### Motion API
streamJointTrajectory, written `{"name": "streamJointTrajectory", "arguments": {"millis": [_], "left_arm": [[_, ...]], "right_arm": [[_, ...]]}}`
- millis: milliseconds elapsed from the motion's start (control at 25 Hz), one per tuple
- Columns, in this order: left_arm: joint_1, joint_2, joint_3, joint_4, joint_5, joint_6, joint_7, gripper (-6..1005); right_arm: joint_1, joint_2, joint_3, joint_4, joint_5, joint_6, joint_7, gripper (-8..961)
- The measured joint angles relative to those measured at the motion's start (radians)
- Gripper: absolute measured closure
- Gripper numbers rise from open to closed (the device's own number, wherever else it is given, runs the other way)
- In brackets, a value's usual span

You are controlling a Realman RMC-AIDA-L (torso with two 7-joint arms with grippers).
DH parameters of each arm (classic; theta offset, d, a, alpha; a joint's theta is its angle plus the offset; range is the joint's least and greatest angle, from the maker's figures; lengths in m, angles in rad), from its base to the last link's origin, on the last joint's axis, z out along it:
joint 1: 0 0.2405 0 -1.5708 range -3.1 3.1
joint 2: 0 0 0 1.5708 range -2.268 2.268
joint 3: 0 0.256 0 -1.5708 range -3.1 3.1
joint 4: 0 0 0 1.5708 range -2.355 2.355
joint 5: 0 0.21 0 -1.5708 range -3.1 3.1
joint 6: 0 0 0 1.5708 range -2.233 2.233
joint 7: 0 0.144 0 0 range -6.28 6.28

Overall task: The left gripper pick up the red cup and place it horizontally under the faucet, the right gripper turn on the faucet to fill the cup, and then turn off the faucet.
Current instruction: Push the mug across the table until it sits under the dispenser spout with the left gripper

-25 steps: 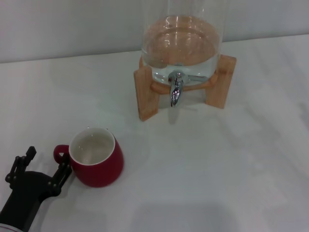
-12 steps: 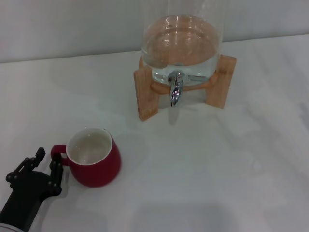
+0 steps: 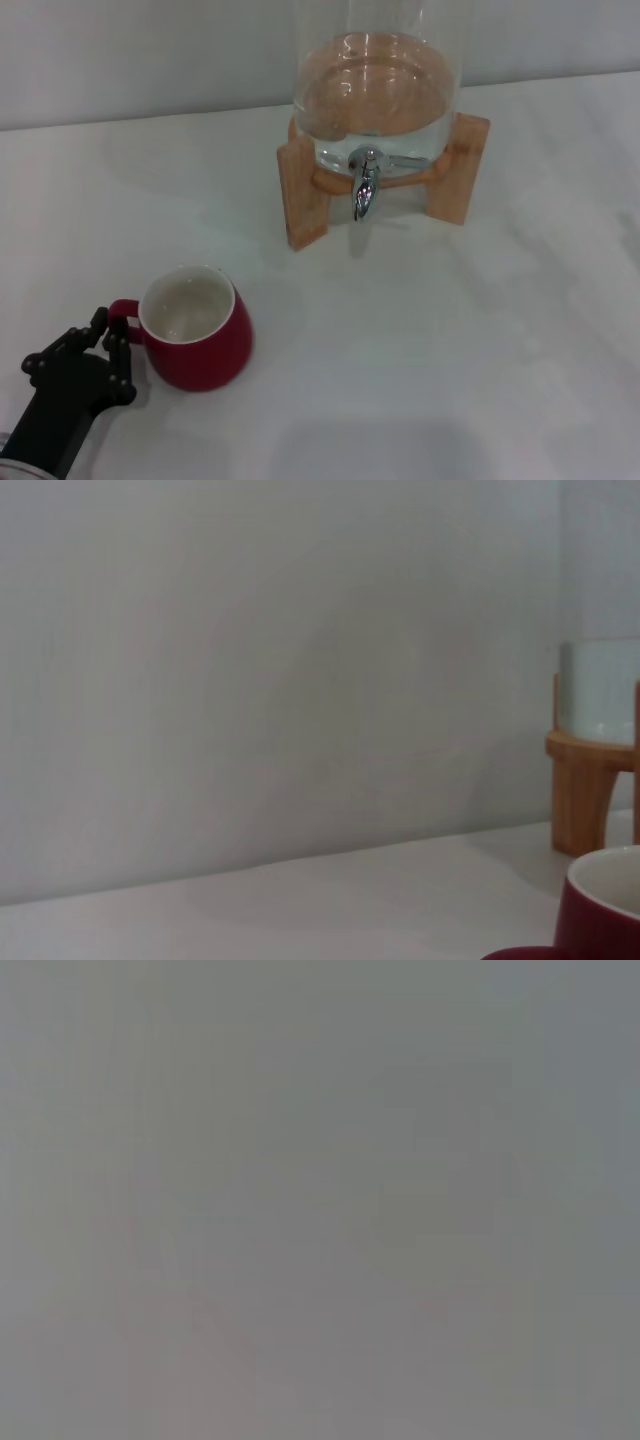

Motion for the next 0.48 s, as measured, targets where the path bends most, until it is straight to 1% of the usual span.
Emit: {"name": "streamJointTrajectory", "arguments": {"millis": [40, 480], "left_arm": [[-0.002, 0.0, 0.0, -0.001, 0.0, 0.0, 0.0, 884], [-0.044, 0.002, 0.001, 0.001, 0.0, -0.003, -0.003, 882]], "right_arm": [[0.0, 0.0, 0.0, 0.0, 0.0, 0.0, 0.0, 194], [0.003, 0.001, -0.002, 0.002, 0.0, 0.0, 0.0, 195]]}}
